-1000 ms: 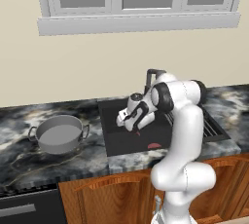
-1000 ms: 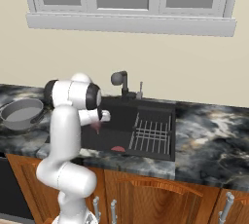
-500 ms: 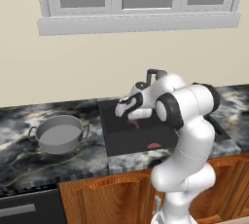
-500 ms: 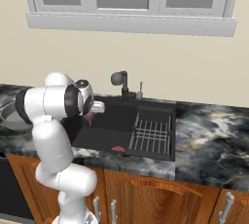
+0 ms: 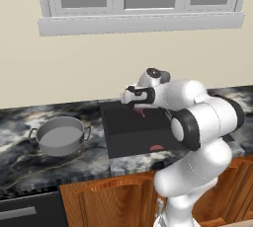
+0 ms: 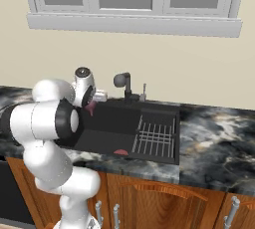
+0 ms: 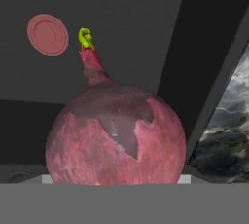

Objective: Dump the onion from the pot into the sink. Then turn on the water and wash the onion. Then turn off the water and put the onion back in the pot.

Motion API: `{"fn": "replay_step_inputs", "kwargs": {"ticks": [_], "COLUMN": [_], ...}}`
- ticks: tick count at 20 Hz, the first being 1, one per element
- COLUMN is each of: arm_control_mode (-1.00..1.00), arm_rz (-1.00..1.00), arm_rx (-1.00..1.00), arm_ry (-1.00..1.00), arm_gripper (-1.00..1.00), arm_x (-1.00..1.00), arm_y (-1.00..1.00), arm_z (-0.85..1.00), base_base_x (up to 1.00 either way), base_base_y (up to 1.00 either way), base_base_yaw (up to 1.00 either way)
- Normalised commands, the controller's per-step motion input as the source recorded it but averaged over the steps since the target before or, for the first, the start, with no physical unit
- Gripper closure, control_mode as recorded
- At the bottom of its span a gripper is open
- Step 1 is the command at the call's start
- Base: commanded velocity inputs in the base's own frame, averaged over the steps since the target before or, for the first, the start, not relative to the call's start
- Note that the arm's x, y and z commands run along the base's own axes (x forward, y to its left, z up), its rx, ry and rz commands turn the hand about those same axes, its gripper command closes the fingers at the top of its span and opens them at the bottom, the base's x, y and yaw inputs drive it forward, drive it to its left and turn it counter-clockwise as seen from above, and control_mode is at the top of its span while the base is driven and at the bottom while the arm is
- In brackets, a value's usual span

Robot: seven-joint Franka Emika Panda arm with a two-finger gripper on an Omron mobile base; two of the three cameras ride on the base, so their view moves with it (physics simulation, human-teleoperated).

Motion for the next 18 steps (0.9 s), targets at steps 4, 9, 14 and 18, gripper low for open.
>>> {"fn": "replay_step_inputs", "kwargs": {"ticks": [4, 9, 14, 18], "arm_control_mode": [-1.00, -1.00, -1.00, -1.00], "arm_rz": [0.03, 0.00, 0.00, 0.00], "arm_rx": [0.00, -0.07, -0.02, -0.08], "arm_ry": [0.00, -0.06, -0.05, 0.08], "arm_gripper": [1.00, 1.00, 1.00, 1.00], "arm_x": [-0.15, -0.61, -0.67, -0.25], "arm_y": [0.09, 0.50, 0.92, 0.93], "arm_z": [1.00, 0.97, 0.21, 0.10], "base_base_x": [0.00, 0.00, 0.00, 0.00], "base_base_y": [0.00, 0.00, 0.00, 0.00], "base_base_yaw": [0.00, 0.00, 0.00, 0.00]}}
